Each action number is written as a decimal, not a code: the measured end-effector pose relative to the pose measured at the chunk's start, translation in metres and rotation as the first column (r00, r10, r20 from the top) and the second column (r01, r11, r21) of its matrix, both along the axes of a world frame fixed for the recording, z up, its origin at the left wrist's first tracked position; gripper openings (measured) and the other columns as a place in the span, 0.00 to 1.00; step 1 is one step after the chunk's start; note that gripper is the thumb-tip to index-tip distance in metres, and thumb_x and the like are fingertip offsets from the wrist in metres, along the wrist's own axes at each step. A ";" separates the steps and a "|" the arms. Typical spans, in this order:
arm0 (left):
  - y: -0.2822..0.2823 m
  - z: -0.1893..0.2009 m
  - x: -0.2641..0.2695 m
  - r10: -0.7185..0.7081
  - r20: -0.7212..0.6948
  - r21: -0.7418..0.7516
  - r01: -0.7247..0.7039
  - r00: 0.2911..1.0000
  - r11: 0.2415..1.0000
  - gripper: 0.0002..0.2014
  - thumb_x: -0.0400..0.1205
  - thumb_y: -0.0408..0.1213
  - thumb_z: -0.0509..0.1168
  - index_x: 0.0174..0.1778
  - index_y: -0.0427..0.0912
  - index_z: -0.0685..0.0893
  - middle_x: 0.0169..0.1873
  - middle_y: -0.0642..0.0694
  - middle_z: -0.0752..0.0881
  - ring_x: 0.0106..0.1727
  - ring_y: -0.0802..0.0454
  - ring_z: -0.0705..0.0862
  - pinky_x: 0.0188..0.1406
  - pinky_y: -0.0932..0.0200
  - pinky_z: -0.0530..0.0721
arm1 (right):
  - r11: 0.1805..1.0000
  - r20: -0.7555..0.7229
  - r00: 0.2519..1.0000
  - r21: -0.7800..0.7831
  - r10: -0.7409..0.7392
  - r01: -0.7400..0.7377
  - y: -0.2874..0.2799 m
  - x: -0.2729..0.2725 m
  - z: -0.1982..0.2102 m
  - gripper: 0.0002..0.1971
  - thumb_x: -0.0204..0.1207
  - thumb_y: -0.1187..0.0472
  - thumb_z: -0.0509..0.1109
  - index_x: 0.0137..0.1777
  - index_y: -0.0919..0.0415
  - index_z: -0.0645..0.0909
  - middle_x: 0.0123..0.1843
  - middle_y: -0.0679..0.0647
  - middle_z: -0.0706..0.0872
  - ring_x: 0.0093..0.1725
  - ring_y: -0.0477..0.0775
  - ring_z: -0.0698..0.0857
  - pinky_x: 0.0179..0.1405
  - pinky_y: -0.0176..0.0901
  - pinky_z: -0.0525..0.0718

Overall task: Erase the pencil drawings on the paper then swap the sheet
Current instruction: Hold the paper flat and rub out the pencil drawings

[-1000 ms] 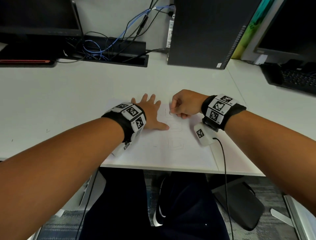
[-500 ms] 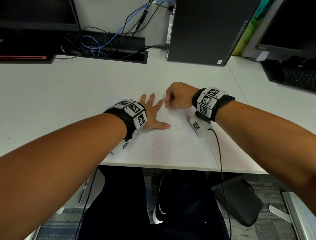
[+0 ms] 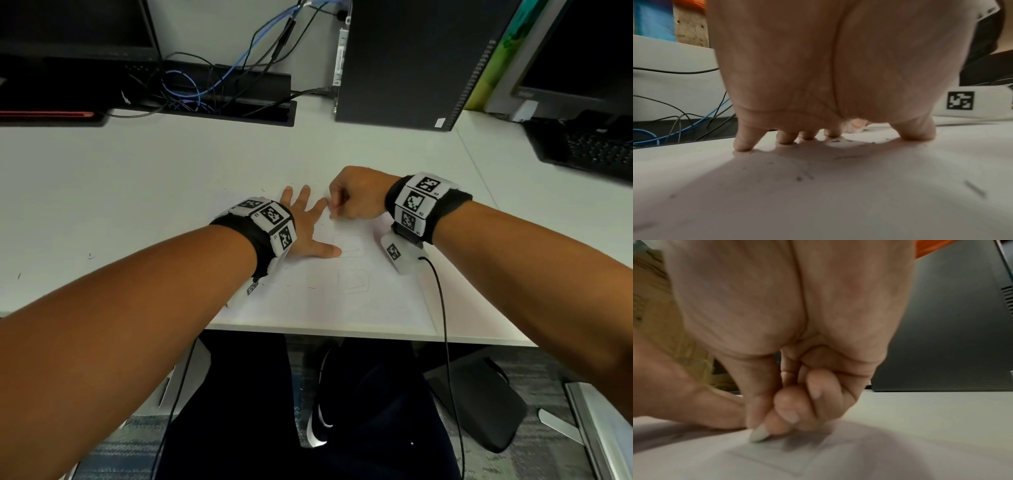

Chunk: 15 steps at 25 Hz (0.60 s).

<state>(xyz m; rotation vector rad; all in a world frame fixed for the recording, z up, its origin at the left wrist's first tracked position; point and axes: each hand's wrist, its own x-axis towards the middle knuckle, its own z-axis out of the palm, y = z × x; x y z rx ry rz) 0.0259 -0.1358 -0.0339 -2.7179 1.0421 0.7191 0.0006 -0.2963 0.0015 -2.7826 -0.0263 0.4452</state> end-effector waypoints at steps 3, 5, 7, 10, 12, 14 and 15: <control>0.001 0.000 0.001 -0.003 0.009 0.002 0.003 1.000 1.000 0.55 0.71 0.80 0.50 0.85 0.55 0.32 0.85 0.45 0.30 0.85 0.37 0.34 0.78 0.27 0.46 | 0.998 -0.075 0.996 -0.005 0.054 -0.055 0.000 -0.004 0.001 0.07 0.74 0.60 0.75 0.36 0.58 0.84 0.31 0.48 0.84 0.32 0.48 0.81 0.32 0.36 0.80; -0.001 0.001 -0.001 -0.006 0.007 0.002 0.006 1.000 1.000 0.54 0.72 0.79 0.50 0.85 0.55 0.32 0.85 0.45 0.31 0.85 0.37 0.34 0.78 0.27 0.45 | 0.998 0.042 0.999 -0.064 -0.011 0.014 -0.005 0.001 0.005 0.06 0.75 0.60 0.75 0.37 0.58 0.84 0.32 0.45 0.83 0.37 0.49 0.82 0.31 0.33 0.76; 0.000 0.000 -0.001 -0.006 0.011 0.001 0.006 1.000 1.000 0.54 0.72 0.79 0.50 0.85 0.55 0.32 0.85 0.45 0.31 0.85 0.37 0.34 0.78 0.27 0.45 | 0.996 0.067 0.997 -0.074 -0.034 0.039 -0.005 0.000 0.006 0.08 0.75 0.60 0.74 0.35 0.56 0.83 0.32 0.43 0.82 0.37 0.48 0.82 0.30 0.33 0.75; 0.000 -0.003 0.002 -0.005 0.005 -0.001 0.005 1.000 1.000 0.56 0.70 0.81 0.50 0.85 0.56 0.32 0.85 0.45 0.30 0.85 0.37 0.34 0.77 0.25 0.47 | 0.998 -0.095 0.993 -0.006 0.068 -0.069 0.003 -0.011 0.004 0.09 0.75 0.61 0.74 0.33 0.54 0.81 0.28 0.45 0.83 0.28 0.44 0.80 0.28 0.33 0.78; 0.000 -0.004 0.003 -0.010 0.008 0.012 0.010 1.000 1.000 0.56 0.69 0.82 0.49 0.84 0.56 0.31 0.84 0.46 0.30 0.85 0.38 0.34 0.77 0.24 0.47 | 0.996 -0.082 0.993 -0.029 0.082 -0.085 0.002 -0.013 0.004 0.07 0.75 0.60 0.75 0.35 0.56 0.83 0.30 0.46 0.84 0.30 0.45 0.81 0.31 0.34 0.79; -0.001 -0.001 0.002 -0.006 0.009 0.021 0.006 1.000 1.000 0.55 0.70 0.81 0.50 0.84 0.56 0.31 0.84 0.46 0.30 0.85 0.38 0.34 0.77 0.25 0.46 | 0.994 0.027 0.999 -0.107 0.036 -0.033 -0.004 -0.005 0.004 0.05 0.75 0.59 0.75 0.41 0.59 0.86 0.35 0.46 0.85 0.38 0.49 0.84 0.36 0.37 0.79; -0.001 0.000 0.000 -0.004 0.006 0.021 0.004 1.000 1.000 0.55 0.71 0.80 0.50 0.85 0.56 0.32 0.84 0.46 0.30 0.85 0.38 0.34 0.77 0.25 0.46 | 0.993 0.056 0.998 -0.115 0.007 0.000 -0.005 -0.002 0.004 0.05 0.75 0.59 0.74 0.43 0.60 0.87 0.36 0.46 0.85 0.41 0.50 0.84 0.36 0.37 0.79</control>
